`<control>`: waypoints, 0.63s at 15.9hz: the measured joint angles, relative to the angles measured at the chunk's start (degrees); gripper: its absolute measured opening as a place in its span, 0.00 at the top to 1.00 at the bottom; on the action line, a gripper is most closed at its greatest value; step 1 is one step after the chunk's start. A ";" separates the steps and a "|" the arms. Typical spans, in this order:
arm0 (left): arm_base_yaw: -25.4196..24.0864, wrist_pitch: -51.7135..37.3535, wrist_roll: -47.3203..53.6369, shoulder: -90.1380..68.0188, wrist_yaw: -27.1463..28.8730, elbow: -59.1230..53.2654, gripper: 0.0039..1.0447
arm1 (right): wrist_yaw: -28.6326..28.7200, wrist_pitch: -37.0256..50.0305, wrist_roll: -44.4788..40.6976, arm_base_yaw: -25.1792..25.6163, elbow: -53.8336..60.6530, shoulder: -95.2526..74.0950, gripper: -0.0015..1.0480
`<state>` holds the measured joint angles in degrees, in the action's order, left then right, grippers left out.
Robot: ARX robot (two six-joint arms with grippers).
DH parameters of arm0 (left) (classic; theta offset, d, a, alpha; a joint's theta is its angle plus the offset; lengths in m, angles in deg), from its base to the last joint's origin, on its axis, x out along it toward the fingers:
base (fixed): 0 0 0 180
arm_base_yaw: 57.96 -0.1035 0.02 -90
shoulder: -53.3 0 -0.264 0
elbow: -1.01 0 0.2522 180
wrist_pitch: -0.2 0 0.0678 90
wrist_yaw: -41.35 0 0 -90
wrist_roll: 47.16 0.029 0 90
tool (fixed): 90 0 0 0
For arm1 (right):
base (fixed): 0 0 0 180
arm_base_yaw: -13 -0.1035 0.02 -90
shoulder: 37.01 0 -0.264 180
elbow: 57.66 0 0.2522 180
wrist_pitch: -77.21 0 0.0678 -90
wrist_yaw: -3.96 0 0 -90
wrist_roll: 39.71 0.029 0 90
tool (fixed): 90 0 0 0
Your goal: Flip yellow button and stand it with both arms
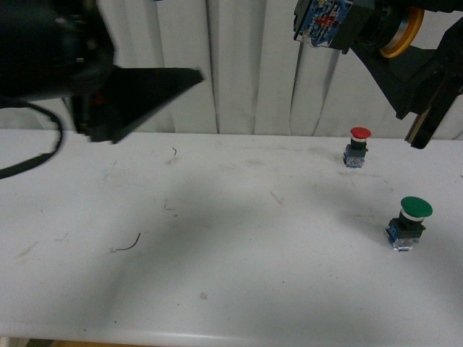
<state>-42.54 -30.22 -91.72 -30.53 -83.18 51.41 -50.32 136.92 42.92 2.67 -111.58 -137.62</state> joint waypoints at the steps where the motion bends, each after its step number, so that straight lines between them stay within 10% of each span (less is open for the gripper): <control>1: -3.17 5.77 3.50 4.09 1.86 -1.66 0.06 | 0.00 0.07 -0.02 0.33 -0.33 0.00 0.69; 8: -15.19 37.92 34.21 43.17 8.76 -5.49 0.06 | -0.09 0.07 -1.27 1.36 -1.36 -0.17 0.69; 10: -15.54 36.54 39.30 48.98 19.80 -6.56 0.16 | -0.04 0.02 -1.70 1.29 -1.36 -0.17 0.69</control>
<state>-58.08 6.32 -52.42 18.45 -63.37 44.85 -50.36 136.94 41.22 3.96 -112.93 -137.80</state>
